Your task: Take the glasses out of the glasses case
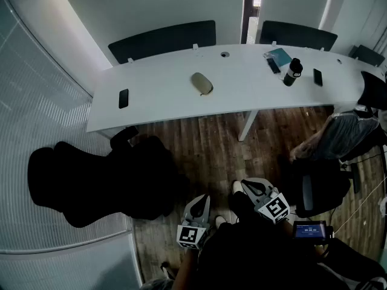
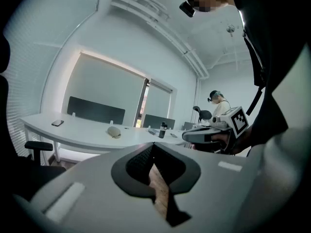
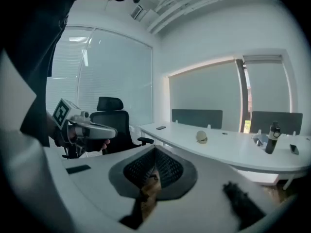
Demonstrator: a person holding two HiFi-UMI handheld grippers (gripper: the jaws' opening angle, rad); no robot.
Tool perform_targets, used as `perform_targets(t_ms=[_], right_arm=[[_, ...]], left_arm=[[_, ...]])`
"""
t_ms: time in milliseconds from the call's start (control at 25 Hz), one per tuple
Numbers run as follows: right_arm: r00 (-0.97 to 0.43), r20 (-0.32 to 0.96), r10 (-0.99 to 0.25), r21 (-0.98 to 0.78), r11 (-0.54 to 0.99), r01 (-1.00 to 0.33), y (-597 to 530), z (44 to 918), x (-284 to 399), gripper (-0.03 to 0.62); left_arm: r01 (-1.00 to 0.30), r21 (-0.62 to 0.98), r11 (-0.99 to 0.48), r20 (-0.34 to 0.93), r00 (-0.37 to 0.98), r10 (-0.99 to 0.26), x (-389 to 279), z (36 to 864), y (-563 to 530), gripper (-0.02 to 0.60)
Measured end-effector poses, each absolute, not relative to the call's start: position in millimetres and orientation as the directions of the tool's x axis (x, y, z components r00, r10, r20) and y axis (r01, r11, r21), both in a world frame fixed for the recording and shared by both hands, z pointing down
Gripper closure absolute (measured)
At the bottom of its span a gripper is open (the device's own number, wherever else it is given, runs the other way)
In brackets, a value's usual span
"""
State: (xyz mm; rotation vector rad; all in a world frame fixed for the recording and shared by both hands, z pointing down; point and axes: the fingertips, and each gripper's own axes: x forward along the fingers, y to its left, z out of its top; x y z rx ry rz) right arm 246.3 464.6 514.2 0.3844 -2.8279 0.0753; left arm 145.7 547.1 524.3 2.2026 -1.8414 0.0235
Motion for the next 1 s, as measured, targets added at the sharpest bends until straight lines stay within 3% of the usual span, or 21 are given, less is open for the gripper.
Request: perform_targets(t_ms=[640, 1000], right_arm=[[-0.947, 0.276, -0.165, -0.037, 0.983, -0.182, 356.2, 512.8, 233.2, 0.585], [-0.954, 0.275, -0.119, -0.079, 0.986, -0.145, 319.9, 527.5, 218.8, 0.585]], left_arm=[[-0.970, 0.151, -0.190, 0.284, 0.227, -0.932, 172.1, 528.3, 403.9, 0.574], [-0.981, 0.139, -0.136, 0.312, 0.174, -0.934, 159.8, 528.6, 365.0, 0.573]])
